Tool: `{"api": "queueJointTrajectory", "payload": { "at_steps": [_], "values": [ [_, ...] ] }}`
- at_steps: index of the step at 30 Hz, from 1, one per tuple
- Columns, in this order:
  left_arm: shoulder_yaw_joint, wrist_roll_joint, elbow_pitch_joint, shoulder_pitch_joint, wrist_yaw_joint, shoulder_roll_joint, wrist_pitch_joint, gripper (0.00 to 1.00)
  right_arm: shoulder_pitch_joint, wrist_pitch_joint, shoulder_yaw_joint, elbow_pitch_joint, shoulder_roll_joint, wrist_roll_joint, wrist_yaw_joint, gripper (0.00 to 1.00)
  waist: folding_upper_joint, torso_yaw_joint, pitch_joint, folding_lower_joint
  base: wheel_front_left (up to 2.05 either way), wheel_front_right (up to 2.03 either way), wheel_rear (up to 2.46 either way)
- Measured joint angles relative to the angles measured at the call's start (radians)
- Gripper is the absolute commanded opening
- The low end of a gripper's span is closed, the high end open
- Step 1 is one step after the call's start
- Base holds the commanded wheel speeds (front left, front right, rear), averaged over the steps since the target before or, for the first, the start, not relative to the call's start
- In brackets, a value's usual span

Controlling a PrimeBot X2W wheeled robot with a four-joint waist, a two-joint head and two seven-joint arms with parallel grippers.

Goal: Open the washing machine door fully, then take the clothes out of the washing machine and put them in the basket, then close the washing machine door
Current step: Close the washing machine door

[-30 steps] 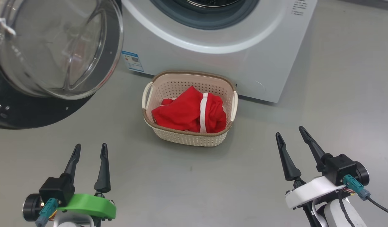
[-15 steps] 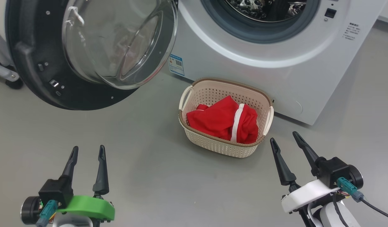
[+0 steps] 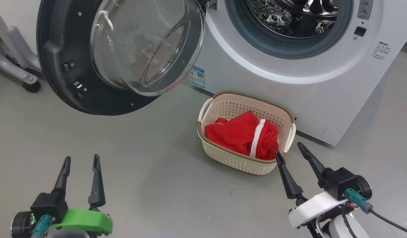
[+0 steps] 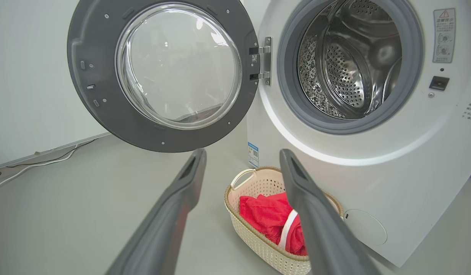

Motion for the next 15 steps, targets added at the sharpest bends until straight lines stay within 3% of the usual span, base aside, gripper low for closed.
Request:
{"api": "queueJointTrajectory", "payload": {
  "at_steps": [15],
  "values": [
    [0.001, -0.003, -0.008, 0.017, 0.000, 0.000, 0.000, 1.00, 0.000, 0.000, -0.001, 0.005, 0.001, 0.019, 0.000, 1.00, 0.0000, -0.006, -0.013, 0.0000, 0.00, 0.00, 0.00]
  ]
}}
